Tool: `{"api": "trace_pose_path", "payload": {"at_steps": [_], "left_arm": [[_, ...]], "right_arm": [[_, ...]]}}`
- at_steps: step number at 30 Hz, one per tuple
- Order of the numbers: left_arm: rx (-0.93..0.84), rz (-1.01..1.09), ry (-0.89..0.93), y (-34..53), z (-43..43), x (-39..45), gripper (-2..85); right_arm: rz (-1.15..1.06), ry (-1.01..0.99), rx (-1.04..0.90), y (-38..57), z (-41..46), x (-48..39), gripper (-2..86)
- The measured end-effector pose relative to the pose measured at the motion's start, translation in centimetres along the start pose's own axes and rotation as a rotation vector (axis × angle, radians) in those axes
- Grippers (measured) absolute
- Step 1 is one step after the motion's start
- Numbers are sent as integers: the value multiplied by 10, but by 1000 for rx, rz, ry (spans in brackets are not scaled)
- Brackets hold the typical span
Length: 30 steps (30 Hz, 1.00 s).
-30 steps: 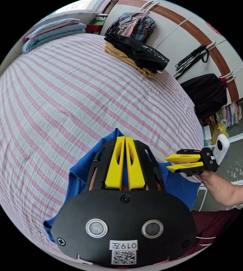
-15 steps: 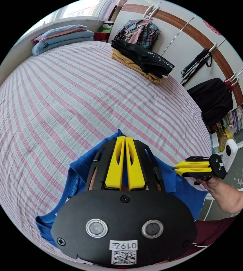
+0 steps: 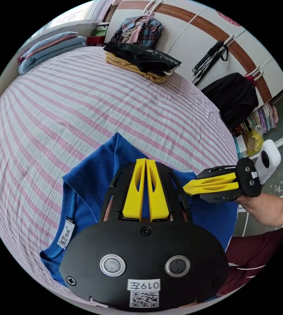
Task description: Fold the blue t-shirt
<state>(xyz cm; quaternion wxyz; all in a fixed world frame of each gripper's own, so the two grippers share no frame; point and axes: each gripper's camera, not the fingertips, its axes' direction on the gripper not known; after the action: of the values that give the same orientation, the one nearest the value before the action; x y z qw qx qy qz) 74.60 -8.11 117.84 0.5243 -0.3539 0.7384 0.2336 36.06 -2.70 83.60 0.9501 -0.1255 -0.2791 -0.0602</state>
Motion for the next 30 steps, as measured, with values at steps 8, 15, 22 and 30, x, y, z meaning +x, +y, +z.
{"api": "trace_pose_path", "payload": {"at_steps": [8, 15, 22, 30], "left_arm": [[51, -11, -14, 10, -12, -4, 8], [61, -19, -12, 29, -14, -7, 8], [45, -13, -36, 56, -13, -10, 8], [-23, 22, -85, 92, -2, -4, 8]], "right_arm": [[-165, 191, 45, -14, -25, -70, 76], [-356, 422, -34, -22, -18, -126, 39], [-450, 486, -4, -18, -29, -166, -8], [-422, 457, -44, -13, -31, -168, 3]]}}
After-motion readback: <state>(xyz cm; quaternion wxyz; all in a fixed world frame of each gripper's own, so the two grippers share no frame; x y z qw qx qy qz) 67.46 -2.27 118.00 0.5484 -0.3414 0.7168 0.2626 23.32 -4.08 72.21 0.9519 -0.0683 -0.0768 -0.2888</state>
